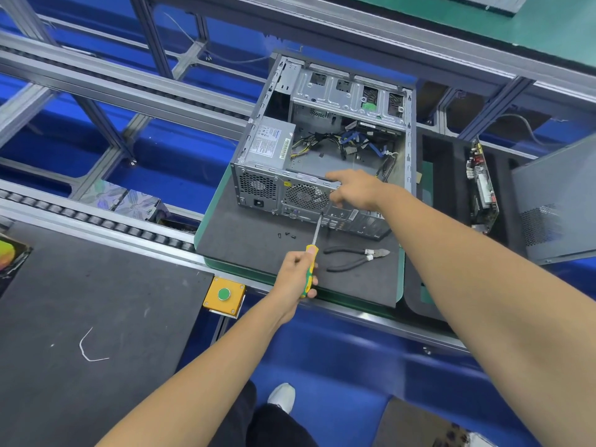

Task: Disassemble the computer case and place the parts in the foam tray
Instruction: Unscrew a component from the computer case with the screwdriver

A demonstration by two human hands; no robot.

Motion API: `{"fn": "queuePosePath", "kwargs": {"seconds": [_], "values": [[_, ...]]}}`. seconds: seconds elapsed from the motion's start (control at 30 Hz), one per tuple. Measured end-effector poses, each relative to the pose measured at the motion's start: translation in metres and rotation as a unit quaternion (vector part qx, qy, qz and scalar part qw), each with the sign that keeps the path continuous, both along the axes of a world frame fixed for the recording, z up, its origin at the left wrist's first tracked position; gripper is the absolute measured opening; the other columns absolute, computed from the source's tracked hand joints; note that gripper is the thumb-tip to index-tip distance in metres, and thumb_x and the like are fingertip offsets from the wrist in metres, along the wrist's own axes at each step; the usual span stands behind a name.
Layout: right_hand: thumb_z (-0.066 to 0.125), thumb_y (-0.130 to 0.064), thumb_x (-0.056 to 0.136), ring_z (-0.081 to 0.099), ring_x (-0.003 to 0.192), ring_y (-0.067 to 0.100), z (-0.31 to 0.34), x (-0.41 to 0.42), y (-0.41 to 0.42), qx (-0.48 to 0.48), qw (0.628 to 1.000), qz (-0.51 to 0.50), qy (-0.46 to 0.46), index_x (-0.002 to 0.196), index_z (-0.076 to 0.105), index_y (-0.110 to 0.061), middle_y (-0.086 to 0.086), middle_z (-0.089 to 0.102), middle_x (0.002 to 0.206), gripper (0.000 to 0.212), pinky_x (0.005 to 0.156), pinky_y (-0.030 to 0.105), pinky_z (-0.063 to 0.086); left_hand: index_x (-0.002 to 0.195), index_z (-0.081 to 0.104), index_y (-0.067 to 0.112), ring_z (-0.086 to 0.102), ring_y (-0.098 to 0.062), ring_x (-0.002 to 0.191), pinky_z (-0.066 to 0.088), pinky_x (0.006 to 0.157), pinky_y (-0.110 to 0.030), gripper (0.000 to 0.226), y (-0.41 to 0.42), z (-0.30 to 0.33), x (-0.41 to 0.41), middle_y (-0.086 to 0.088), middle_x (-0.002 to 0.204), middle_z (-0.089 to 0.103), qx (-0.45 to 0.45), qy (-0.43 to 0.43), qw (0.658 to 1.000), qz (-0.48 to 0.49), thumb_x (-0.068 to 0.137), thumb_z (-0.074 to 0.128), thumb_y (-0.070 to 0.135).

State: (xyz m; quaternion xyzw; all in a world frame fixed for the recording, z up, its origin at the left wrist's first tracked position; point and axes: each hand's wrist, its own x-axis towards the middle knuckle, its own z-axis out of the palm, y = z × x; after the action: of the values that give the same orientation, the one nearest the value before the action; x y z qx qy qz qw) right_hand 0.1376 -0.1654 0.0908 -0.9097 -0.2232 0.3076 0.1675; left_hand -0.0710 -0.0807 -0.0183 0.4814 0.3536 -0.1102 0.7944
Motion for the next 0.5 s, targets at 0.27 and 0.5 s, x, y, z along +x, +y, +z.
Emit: {"fn": "queuePosePath", "kwargs": {"seconds": [0.27,0.5], "values": [[0.065,-0.016,0.078,0.052,0.067,0.012,-0.002,0.002,0.001,-0.003,1.0,0.001,0.005,0.15,0.046,-0.028,0.001,0.062,0.093,0.075,0.061,0.029,0.039,0.105,0.067,0.009,0.077,-0.017,0.081,0.055,0.057,-0.027,0.036,0.014,-0.005,-0.002,-0.005,0.087,0.075,0.067,-0.034,0.997,-0.026,0.101,0.062,0.044],[0.065,-0.016,0.08,0.054,0.071,0.01,-0.001,0.002,0.001,-0.006,1.0,0.0,0.004,0.151,0.045,-0.027,0.003,0.065,0.097,0.075,0.065,0.03,0.041,0.11,0.066,0.014,0.051,-0.009,0.053,0.041,0.045,-0.025,0.037,0.012,0.002,0.005,-0.001,0.082,0.064,0.01,-0.007,0.999,-0.043,0.106,0.049,0.047]]}}
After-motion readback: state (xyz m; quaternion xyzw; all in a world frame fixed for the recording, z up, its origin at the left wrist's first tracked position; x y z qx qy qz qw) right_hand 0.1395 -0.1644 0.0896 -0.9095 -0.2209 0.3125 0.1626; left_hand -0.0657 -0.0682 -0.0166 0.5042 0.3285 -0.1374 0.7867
